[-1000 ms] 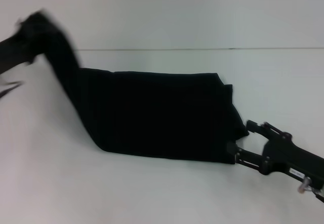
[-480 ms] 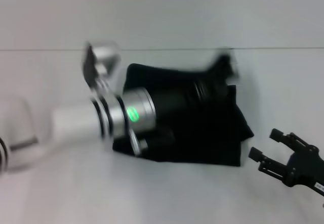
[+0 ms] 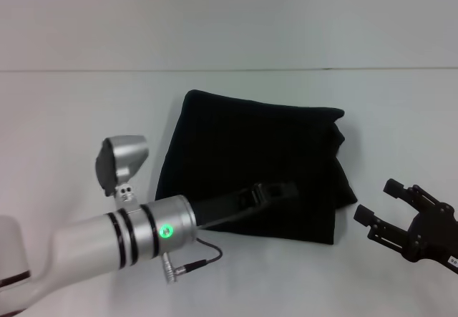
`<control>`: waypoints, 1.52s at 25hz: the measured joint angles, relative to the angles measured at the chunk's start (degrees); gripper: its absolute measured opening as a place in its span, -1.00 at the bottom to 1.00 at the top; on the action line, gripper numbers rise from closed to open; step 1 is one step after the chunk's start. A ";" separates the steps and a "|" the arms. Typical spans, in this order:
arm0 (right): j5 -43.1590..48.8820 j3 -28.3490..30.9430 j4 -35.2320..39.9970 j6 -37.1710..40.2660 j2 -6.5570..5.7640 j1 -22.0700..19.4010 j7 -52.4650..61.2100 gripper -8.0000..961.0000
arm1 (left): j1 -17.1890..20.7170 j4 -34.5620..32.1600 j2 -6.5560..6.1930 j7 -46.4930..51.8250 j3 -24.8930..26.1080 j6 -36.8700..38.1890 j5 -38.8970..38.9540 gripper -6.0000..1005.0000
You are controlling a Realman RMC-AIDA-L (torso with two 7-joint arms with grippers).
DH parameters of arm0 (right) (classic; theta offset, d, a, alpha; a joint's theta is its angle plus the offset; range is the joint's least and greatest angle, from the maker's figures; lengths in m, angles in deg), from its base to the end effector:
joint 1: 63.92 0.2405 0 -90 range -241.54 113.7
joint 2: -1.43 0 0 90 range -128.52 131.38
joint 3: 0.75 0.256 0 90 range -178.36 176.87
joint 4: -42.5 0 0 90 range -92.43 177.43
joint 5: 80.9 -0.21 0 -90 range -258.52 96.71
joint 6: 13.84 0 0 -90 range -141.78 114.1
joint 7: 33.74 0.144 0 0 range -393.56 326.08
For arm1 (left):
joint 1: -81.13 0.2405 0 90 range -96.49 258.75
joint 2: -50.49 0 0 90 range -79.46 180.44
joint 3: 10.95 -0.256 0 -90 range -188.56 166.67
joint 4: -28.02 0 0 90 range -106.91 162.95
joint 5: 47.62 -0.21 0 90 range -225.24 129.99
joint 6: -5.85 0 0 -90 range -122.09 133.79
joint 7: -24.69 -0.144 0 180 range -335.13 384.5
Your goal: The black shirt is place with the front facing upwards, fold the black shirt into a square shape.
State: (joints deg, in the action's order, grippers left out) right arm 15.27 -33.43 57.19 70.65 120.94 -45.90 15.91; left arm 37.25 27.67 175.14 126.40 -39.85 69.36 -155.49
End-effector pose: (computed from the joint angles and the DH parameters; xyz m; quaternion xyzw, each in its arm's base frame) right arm 0.3306 0.2575 -0.0305 -0.8486 0.2665 0.3454 0.2994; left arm -0.2149 0.3303 -0.1371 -0.7222 -0.6107 -0.3231 0.0328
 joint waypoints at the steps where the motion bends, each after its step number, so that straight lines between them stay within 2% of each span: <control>1: 0.00 0.00 0.00 0.00 0.00 0.00 0.00 0.92 | 0.68 -0.61 0.00 -0.35 0.21 1.51 0.11 -0.85; 4: -0.03 -0.01 -0.02 0.04 0.02 0.11 0.01 0.92 | 1.94 -2.16 0.01 -1.99 1.57 5.34 0.34 -0.85; 9: -0.06 0.16 -0.02 0.53 0.00 0.19 0.39 0.92 | 3.66 -6.70 -0.28 -4.02 2.06 13.09 -0.14 -0.46; 12: -0.08 0.83 0.14 2.24 -0.10 0.26 0.78 0.92 | 6.38 -13.61 -0.39 -8.06 0.78 19.04 -0.20 0.00; 15: -0.10 1.33 0.71 3.66 0.10 1.64 0.29 0.92 | 9.50 -19.10 -0.51 -13.44 1.00 22.76 0.06 0.25; 17: -0.13 1.49 0.67 2.50 0.43 4.00 -0.04 0.92 | 10.88 -21.42 -0.59 -15.08 1.06 23.15 0.06 0.41; 24: 0.09 1.06 -3.84 -10.73 0.75 14.08 -1.12 0.91 | 14.27 -22.63 -0.38 -23.32 2.76 24.57 0.09 0.68; 27: 0.65 -1.00 -5.37 -15.40 0.76 16.41 -0.92 0.91 | 14.86 -21.78 -0.46 -23.27 4.97 24.35 0.09 0.79; 31: 0.73 -3.88 -6.95 -19.05 0.80 16.44 -0.87 0.91 | 15.66 -21.59 -0.48 -22.27 7.02 24.32 0.15 0.86; 38: 0.76 -4.31 -7.80 -20.40 0.69 13.06 -0.69 0.91 | 15.57 -21.58 -0.57 -19.43 8.10 24.16 0.21 0.88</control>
State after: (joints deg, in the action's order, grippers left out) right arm 16.03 -37.74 49.39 50.25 121.63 -32.85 15.22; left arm 52.82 6.08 174.57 106.96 -31.75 93.52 -155.29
